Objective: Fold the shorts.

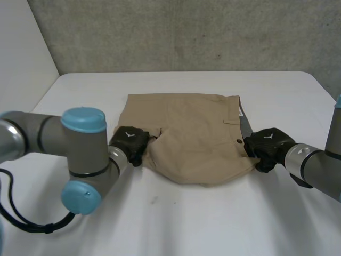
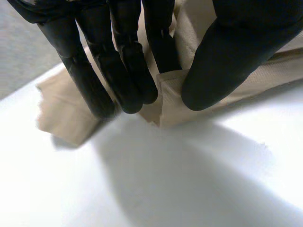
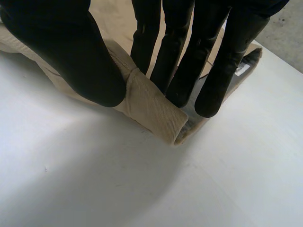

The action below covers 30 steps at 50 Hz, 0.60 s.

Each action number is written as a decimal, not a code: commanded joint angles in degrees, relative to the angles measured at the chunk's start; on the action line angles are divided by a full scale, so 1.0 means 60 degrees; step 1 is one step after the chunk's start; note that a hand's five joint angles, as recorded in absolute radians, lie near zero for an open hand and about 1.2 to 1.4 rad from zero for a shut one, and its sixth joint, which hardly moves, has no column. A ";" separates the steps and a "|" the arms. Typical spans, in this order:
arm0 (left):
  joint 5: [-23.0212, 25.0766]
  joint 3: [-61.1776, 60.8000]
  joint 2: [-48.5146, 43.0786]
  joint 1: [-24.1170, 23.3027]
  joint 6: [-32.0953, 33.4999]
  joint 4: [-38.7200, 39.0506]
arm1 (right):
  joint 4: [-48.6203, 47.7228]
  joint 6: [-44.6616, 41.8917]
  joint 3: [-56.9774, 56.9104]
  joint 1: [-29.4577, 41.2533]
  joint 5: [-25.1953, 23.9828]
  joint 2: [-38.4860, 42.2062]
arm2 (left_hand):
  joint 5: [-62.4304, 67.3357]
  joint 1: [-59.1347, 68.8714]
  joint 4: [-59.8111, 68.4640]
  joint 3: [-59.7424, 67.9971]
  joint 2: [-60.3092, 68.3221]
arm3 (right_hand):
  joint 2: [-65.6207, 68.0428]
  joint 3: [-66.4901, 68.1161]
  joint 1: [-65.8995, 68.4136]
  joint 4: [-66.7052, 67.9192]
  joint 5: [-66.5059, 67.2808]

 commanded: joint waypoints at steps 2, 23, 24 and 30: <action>-0.0527 -0.1571 0.3152 0.0134 -0.0051 -0.0358 | 0.0687 -0.0038 -0.0131 -0.0025 0.0053 -0.1353 | 0.2562 0.2891 0.1895 0.1999 0.1945 | 0.2119 0.1968 0.4484 0.1958 0.2294; -0.0541 -0.3593 0.9776 0.0075 0.0022 -0.1398 | 0.1742 -0.0009 0.0030 -0.0010 -0.0093 -0.6264 | 0.2562 0.2891 0.1895 0.1999 0.1945 | 0.2119 0.1968 0.4484 0.1958 0.2294; -0.0541 -0.3652 0.9733 0.0075 0.0022 -0.1383 | 0.1889 -0.0038 0.0044 -0.0010 -0.0108 -0.6236 | 0.2562 0.2891 0.1895 0.1999 0.1945 | 0.2119 0.1968 0.4484 0.1958 0.2294; -0.0527 -0.3726 0.8856 0.0090 0.0037 -0.1339 | 0.2198 -0.0667 0.0278 0.0019 -0.0093 -0.5637 | 0.2562 0.2891 0.1895 0.1999 0.1945 | 0.2119 0.1968 0.4484 0.1958 0.2294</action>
